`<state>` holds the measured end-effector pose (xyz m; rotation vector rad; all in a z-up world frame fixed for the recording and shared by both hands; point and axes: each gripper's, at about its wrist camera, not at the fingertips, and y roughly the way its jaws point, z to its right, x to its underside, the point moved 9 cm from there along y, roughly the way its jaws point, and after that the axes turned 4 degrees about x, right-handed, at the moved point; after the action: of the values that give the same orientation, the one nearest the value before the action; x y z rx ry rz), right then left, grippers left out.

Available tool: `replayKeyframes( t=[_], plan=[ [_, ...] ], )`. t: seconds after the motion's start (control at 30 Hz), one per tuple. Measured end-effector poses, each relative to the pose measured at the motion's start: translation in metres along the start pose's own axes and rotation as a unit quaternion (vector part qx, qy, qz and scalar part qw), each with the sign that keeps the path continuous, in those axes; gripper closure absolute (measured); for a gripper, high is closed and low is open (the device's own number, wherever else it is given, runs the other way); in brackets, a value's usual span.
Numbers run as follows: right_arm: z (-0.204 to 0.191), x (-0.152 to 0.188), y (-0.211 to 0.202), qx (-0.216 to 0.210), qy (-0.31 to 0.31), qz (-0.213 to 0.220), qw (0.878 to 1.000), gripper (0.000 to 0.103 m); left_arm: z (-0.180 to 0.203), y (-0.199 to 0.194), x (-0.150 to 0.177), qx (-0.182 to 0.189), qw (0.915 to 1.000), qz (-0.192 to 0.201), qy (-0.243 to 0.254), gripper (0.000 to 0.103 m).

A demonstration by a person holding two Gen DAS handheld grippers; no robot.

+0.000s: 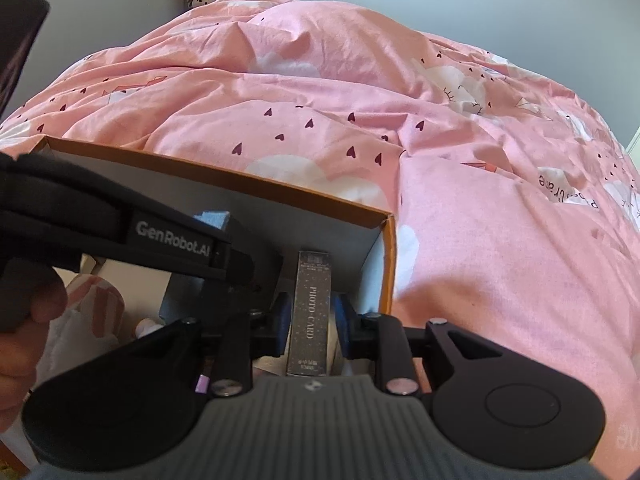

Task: Organize objects
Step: 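Lower the grey case and photo card box into the shoebox and open both grippers, then withdraw both grippers toward the yellow tape measure and orange crochet fruit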

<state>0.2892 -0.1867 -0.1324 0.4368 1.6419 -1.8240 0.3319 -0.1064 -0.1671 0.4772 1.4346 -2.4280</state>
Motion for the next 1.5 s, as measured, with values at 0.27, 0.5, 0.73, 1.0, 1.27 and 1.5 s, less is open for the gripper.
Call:
replayKeyframes(
  t=[0.27, 0.5, 0.73, 1.0, 1.27, 1.5],
  plan=[
    [0.010, -0.001, -0.027, -0.006, -0.011, 0.018, 1.000, 0.076, 0.012, 0.013, -0.001, -0.017, 0.9998, -0.007, 0.008, 0.065],
    [0.010, 0.002, -0.032, -0.012, -0.013, 0.018, 1.000, 0.075, 0.028, 0.021, 0.003, -0.004, 0.9997, -0.021, 0.015, 0.065],
    [0.011, 0.005, -0.032, -0.022, 0.000, 0.016, 1.000, 0.075, 0.033, 0.019, 0.003, 0.014, 0.9995, -0.026, 0.013, 0.061],
    [0.009, 0.005, -0.037, -0.025, 0.004, 0.020, 0.999, 0.070, 0.042, 0.006, 0.004, 0.039, 0.9986, -0.025, 0.025, 0.057],
    [0.009, 0.011, -0.059, -0.029, 0.017, 0.030, 0.999, 0.069, 0.036, -0.047, 0.003, 0.020, 0.9984, 0.011, 0.052, 0.057],
    [-0.020, 0.029, -0.100, -0.085, 0.039, 0.047, 0.995, 0.069, 0.030, -0.116, 0.039, -0.008, 0.9922, 0.016, 0.124, 0.058]
  ],
)
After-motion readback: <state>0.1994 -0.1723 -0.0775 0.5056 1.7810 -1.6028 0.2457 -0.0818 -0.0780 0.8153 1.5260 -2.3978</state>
